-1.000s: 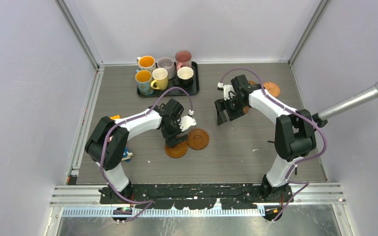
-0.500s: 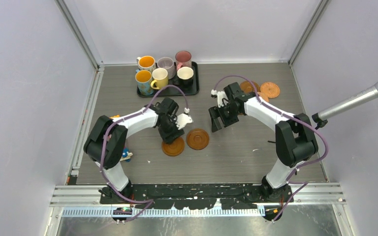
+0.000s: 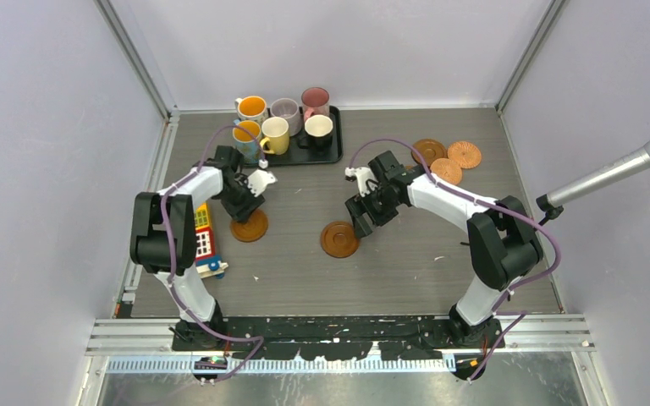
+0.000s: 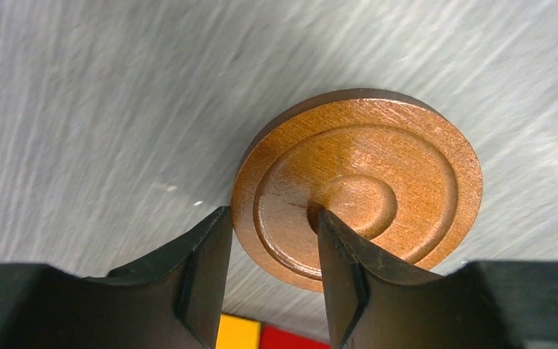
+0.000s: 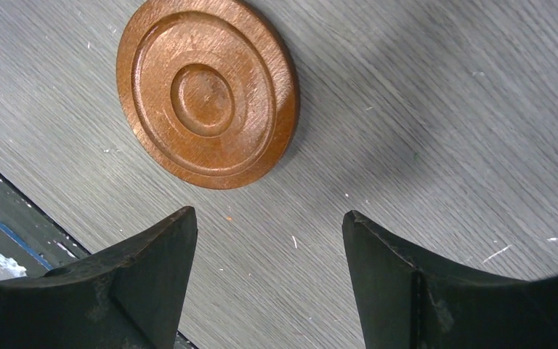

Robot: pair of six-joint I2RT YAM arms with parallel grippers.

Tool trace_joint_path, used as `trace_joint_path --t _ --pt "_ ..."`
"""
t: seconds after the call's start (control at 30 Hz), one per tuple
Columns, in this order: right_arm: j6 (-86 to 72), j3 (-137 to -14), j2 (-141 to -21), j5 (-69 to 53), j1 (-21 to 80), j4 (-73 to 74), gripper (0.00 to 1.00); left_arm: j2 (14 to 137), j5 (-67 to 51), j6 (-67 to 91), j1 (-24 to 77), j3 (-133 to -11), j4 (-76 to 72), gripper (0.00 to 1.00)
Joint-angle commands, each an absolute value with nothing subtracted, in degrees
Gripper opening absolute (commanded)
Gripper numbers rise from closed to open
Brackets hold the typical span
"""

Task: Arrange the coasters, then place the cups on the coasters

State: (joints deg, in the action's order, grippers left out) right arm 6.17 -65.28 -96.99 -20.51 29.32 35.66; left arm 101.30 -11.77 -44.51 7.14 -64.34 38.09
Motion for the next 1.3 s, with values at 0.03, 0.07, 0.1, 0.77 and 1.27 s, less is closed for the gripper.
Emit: trace_joint_path --t 0.03,0.07,0.1,0.77,1.27 --pt "10.55 -66.11 -96.16 -21.03 30.51 37.26 0.78 105.65 -6.01 -53.86 0.54 -66.28 38.21 0.47" --pt "11.00 -66.05 -96.08 -20.87 30.58 37.53 0.78 105.86 -5.95 -54.71 -0.62 -66.60 38.30 0.47" --pt "11.41 -66.00 -96.07 -20.76 30.66 37.86 0.78 106.10 -6.04 -55.61 -2.18 -66.82 38.57 0.47" --pt "14.26 -63.09 -95.59 -19.99 31.75 38.70 0.78 108.32 -11.55 -55.94 -5.42 -71.66 41.03 0.47" --pt "12.54 -67.01 -103.35 -17.49 36.26 33.05 0.69 103.76 -18.05 -48.23 -3.82 -74.18 43.54 0.73"
